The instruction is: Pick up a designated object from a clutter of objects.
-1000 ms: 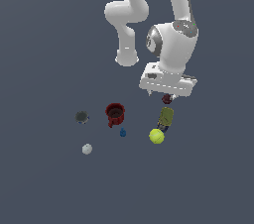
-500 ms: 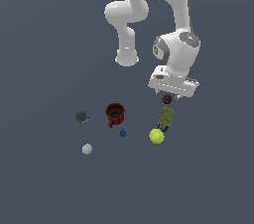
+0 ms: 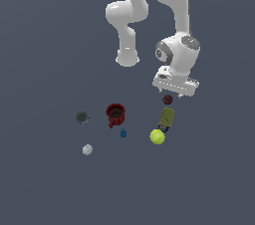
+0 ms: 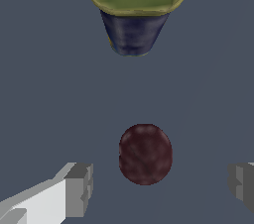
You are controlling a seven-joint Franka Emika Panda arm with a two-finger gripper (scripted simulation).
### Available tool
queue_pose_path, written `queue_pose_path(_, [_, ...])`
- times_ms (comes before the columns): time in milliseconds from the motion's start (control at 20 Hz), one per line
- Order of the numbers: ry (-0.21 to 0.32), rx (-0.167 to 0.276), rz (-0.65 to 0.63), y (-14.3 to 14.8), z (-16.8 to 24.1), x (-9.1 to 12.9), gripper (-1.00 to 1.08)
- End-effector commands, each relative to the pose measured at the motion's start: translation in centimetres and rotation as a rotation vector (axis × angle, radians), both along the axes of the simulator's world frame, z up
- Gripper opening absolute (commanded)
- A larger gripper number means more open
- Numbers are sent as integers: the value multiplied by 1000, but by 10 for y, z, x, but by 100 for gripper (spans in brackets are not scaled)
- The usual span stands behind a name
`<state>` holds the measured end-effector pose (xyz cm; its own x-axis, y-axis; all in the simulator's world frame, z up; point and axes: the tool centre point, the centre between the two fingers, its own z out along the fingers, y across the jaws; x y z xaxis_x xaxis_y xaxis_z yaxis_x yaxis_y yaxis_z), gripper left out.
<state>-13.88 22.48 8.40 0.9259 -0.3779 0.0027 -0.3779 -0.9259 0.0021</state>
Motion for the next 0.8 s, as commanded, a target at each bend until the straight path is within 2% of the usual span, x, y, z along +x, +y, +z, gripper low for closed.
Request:
queue_pose_path(0, [1,2,-9,3,-4,-5,100])
queue_pose_path(400, [2,2,-11,4,-7,-7,100])
queue_pose_path(750, [2,3,-11,4,-29,-8,100])
